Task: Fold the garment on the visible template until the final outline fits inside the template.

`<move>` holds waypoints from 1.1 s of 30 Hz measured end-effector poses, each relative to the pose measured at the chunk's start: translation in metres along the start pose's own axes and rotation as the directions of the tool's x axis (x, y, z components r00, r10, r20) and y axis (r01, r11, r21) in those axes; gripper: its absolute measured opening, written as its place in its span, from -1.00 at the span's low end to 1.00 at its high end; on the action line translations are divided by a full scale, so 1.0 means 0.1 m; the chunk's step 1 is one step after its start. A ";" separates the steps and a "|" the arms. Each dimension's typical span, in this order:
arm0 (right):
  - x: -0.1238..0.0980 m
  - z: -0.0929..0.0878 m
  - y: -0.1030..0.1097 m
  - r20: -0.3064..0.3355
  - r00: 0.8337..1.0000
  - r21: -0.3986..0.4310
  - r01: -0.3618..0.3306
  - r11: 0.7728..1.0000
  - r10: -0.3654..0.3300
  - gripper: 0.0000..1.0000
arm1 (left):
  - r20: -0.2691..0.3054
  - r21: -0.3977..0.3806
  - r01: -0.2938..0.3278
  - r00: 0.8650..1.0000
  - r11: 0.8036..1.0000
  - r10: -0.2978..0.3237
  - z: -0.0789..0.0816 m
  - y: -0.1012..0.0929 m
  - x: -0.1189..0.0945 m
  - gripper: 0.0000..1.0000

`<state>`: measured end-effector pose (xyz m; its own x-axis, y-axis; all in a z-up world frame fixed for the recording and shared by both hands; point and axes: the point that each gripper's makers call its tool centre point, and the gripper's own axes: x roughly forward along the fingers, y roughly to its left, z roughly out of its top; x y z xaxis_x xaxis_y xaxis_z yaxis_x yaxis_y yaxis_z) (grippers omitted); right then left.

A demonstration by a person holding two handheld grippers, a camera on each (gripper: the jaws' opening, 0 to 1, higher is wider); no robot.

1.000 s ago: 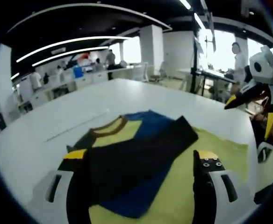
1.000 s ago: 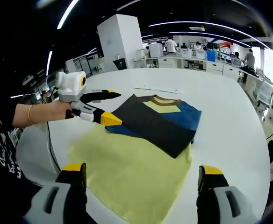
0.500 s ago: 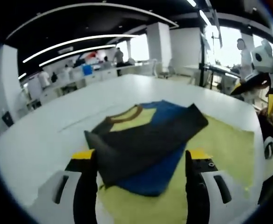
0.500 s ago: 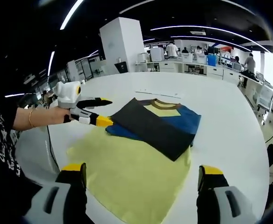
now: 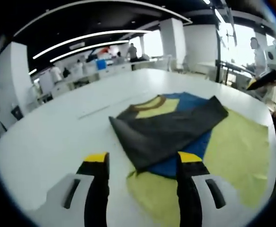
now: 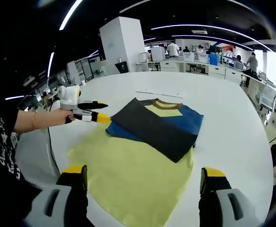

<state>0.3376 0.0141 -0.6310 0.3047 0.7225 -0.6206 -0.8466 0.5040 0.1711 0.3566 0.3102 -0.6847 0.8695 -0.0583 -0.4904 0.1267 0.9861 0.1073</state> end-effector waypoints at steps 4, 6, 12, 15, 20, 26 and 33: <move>0.01 0.00 -0.01 -0.003 1.000 0.003 0.003 1.000 -0.003 0.99 | -0.023 -0.005 -0.009 1.000 1.000 0.009 -0.10 0.07 0.01 -0.13; 0.02 -0.01 -0.02 -0.011 1.000 0.008 0.003 1.000 -0.003 0.99 | -0.033 -0.006 -0.004 0.999 1.000 0.004 -0.14 0.07 0.01 -0.22; 0.04 -0.01 -0.03 -0.011 1.000 0.019 0.006 1.000 -0.006 0.99 | -0.060 0.056 -0.012 0.998 0.998 0.016 -0.22 0.11 0.07 -0.54; 0.05 -0.02 -0.04 -0.016 1.000 0.021 0.009 1.000 -0.009 0.99 | -0.061 0.072 -0.003 0.998 0.997 0.008 -0.22 0.10 0.11 -0.57; 0.04 -0.02 -0.07 -0.012 1.000 0.027 0.017 0.999 -0.017 0.99 | -0.077 0.113 -0.007 0.997 0.994 0.016 -0.26 0.11 0.14 -0.82; 0.03 -0.04 -0.12 -0.015 0.999 0.038 0.032 0.999 -0.032 0.99 | -0.082 0.136 -0.010 0.996 0.991 0.021 -0.26 0.07 0.17 -0.91; 0.04 -0.03 -0.13 -0.010 0.999 0.040 0.032 0.999 -0.032 0.99 | -0.073 0.164 -0.020 0.997 0.986 0.032 -0.24 0.05 0.16 -0.98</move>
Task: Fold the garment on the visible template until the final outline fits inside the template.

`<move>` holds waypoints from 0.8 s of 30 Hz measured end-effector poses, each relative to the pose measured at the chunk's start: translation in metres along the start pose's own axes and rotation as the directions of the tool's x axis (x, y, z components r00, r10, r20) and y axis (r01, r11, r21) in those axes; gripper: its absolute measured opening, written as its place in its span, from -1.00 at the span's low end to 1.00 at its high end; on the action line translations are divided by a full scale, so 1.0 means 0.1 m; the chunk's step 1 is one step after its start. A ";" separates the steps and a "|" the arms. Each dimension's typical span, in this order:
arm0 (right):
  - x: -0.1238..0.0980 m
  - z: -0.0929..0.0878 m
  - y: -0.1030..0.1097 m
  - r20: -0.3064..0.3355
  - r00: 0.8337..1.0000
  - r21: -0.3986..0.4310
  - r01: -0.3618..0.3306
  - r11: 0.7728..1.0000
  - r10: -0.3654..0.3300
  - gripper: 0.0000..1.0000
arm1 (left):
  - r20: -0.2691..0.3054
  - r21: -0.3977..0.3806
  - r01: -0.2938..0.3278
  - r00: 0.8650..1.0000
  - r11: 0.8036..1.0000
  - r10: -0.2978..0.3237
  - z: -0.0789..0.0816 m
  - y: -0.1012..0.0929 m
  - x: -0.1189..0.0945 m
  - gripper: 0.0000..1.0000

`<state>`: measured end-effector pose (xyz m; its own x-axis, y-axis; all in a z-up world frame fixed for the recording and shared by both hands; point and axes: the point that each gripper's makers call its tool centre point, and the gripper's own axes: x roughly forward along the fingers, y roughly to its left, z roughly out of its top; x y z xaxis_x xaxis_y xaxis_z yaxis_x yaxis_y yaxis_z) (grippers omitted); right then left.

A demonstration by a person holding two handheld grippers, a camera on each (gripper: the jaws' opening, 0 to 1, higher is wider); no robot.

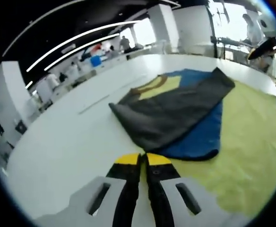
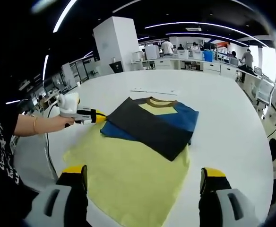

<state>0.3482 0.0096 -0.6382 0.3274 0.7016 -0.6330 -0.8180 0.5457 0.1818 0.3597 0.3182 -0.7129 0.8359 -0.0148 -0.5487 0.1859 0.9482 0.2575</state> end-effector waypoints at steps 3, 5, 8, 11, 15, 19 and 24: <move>0.00 -0.01 0.00 0.000 1.000 0.004 0.002 1.000 -0.002 0.99 | 0.015 -0.031 -0.021 1.000 0.999 0.021 0.01 0.03 -0.01 -1.00; 0.00 -0.01 0.00 0.001 1.000 0.008 0.001 1.000 -0.001 0.99 | 0.027 -0.083 -0.027 0.999 0.996 0.029 0.00 0.04 -0.02 -1.00; 0.00 -0.03 -0.01 -0.002 1.000 0.010 0.003 1.000 -0.003 0.99 | 0.055 -0.185 -0.041 0.997 0.982 0.052 -0.02 0.08 -0.04 -1.00; -0.01 -0.03 -0.02 -0.001 1.000 0.013 0.006 1.000 -0.006 0.99 | 0.072 -0.289 -0.034 0.996 0.957 0.058 -0.06 0.10 -0.05 -1.00; -0.02 -0.03 -0.03 -0.002 1.000 0.016 0.008 1.000 -0.007 0.99 | 0.077 -0.324 -0.034 0.995 0.945 0.062 -0.09 0.12 -0.05 -1.00; -0.02 -0.04 -0.04 -0.004 1.000 0.019 0.010 1.000 -0.010 0.99 | 0.078 -0.336 -0.040 0.995 0.941 0.070 -0.08 0.13 -0.04 -1.00; -0.02 -0.04 -0.03 -0.004 1.000 0.020 0.011 1.000 -0.011 0.99 | 0.077 -0.362 -0.047 0.994 0.931 0.080 -0.10 0.13 -0.05 -1.00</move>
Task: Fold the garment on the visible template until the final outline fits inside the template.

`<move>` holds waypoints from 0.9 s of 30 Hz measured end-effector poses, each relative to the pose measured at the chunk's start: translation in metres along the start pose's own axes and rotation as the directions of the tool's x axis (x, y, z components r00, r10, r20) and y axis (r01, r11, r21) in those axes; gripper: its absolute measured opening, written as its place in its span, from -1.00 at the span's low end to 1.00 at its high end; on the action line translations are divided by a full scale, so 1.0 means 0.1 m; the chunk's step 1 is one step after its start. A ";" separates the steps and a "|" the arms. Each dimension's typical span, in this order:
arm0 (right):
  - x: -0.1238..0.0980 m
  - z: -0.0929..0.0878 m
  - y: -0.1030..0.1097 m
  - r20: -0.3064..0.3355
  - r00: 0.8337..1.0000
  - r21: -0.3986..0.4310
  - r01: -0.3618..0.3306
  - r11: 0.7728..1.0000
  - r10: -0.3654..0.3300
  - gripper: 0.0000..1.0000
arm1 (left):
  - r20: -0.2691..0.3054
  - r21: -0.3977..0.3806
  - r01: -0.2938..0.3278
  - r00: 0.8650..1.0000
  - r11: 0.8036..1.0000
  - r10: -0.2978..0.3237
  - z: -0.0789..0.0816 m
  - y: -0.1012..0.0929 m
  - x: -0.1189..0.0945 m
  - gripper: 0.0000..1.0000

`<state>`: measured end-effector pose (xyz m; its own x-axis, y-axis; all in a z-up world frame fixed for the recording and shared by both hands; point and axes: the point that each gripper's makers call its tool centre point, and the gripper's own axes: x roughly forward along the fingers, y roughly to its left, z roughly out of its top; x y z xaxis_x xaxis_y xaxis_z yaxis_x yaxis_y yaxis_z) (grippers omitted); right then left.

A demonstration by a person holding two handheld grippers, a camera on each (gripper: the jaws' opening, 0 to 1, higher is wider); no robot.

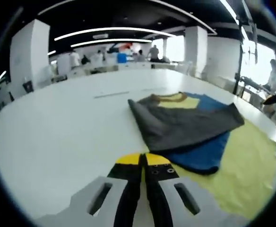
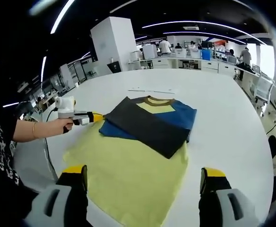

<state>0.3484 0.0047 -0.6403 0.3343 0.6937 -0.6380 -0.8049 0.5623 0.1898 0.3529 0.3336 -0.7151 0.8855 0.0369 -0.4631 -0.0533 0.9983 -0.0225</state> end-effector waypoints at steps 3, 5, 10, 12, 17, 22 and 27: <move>0.00 0.00 0.02 -0.004 1.000 -0.004 -0.002 1.000 0.002 0.99 | -0.010 0.033 0.001 1.000 0.999 -0.001 -0.02 0.00 -0.01 -1.00; 0.01 -0.01 0.02 -0.007 1.000 -0.005 -0.004 1.000 0.004 0.99 | -0.019 0.092 0.008 1.000 0.996 -0.006 0.00 -0.03 -0.01 -0.98; 0.02 -0.01 0.04 -0.009 1.000 -0.004 -0.005 1.000 0.005 0.99 | -0.051 0.227 0.039 0.998 0.973 -0.028 0.02 -0.11 0.01 -0.92; 0.02 0.00 0.06 -0.008 1.000 -0.003 -0.008 1.000 0.008 0.99 | -0.053 0.238 0.046 0.998 0.970 -0.034 0.02 -0.14 0.02 -0.92; 0.03 -0.02 0.04 -0.014 1.000 -0.003 -0.005 1.000 0.005 0.99 | -0.065 0.320 0.066 0.997 0.945 -0.047 0.03 -0.22 0.06 -0.90; 0.01 -0.03 -0.02 -0.011 1.000 0.006 0.004 1.000 -0.004 0.99 | -0.082 0.354 0.060 0.996 0.933 -0.034 0.01 -0.18 0.09 -0.92; 0.01 -0.03 -0.06 -0.009 1.000 0.015 0.016 1.000 -0.016 0.99 | -0.082 0.380 0.062 0.996 0.923 -0.033 0.02 -0.18 0.09 -0.97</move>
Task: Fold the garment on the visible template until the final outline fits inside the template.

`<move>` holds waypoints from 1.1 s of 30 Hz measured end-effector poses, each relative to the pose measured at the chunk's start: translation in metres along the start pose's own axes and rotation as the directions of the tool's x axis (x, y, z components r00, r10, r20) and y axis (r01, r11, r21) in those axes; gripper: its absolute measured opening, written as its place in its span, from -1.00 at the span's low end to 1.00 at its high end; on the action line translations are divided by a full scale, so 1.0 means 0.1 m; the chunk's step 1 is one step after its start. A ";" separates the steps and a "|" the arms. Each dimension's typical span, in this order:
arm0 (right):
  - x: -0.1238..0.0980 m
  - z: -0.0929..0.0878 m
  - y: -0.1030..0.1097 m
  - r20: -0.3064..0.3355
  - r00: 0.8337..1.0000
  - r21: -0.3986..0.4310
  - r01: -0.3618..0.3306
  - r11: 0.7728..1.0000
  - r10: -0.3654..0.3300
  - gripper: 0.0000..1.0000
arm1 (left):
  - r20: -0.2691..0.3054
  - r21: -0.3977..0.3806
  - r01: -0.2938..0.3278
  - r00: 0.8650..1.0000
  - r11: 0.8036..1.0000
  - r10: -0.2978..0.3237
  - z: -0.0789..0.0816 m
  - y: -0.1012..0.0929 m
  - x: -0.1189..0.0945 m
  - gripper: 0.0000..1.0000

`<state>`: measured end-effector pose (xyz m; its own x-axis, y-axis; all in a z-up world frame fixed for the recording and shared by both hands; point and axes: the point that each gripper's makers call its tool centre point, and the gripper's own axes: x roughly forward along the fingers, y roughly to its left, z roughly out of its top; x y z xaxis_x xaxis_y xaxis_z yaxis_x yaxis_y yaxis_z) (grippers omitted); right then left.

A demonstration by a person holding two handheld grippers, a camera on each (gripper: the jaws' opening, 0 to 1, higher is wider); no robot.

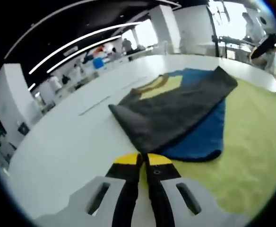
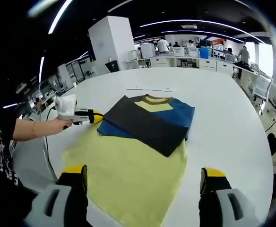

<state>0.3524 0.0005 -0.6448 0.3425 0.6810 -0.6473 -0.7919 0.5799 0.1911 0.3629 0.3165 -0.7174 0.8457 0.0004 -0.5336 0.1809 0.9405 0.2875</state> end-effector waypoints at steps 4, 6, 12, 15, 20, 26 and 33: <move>0.01 0.01 0.01 0.002 1.000 -0.001 -0.004 1.000 0.004 0.99 | 0.012 0.001 -0.005 1.000 1.000 0.005 0.02 0.01 -0.01 -0.98; 0.03 0.01 0.03 0.001 1.000 -0.002 -0.008 1.000 0.008 0.99 | 0.021 -0.008 -0.015 1.000 1.000 0.015 0.03 0.04 -0.03 -0.98; 0.04 0.02 0.06 0.002 1.000 -0.004 -0.014 1.000 0.014 0.99 | 0.036 -0.081 -0.026 0.999 0.996 0.029 0.03 0.09 -0.05 -0.98; 0.03 0.03 0.06 0.002 1.000 -0.005 -0.014 1.000 0.014 0.99 | 0.049 -0.180 -0.018 0.998 0.984 0.027 0.03 0.09 -0.05 -0.98; 0.01 0.02 0.06 -0.001 1.000 -0.003 -0.011 1.000 0.011 0.99 | 0.043 -0.271 -0.021 0.999 0.962 0.034 -0.04 0.13 -0.05 -0.98; 0.01 0.01 0.07 -0.003 1.000 -0.004 -0.009 1.000 0.009 0.99 | 0.037 -0.290 -0.025 0.999 0.957 0.037 -0.08 0.15 -0.06 -0.98; 0.02 0.00 0.09 -0.007 1.000 -0.005 -0.014 1.000 0.014 0.99 | 0.014 -0.272 -0.028 0.999 0.962 0.033 -0.11 0.14 -0.05 -0.93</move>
<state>0.3463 0.0068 -0.6446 0.3281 0.6857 -0.6497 -0.7991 0.5683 0.1962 0.3554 0.3331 -0.7200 0.8581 0.0271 -0.5127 0.0133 0.9971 0.0749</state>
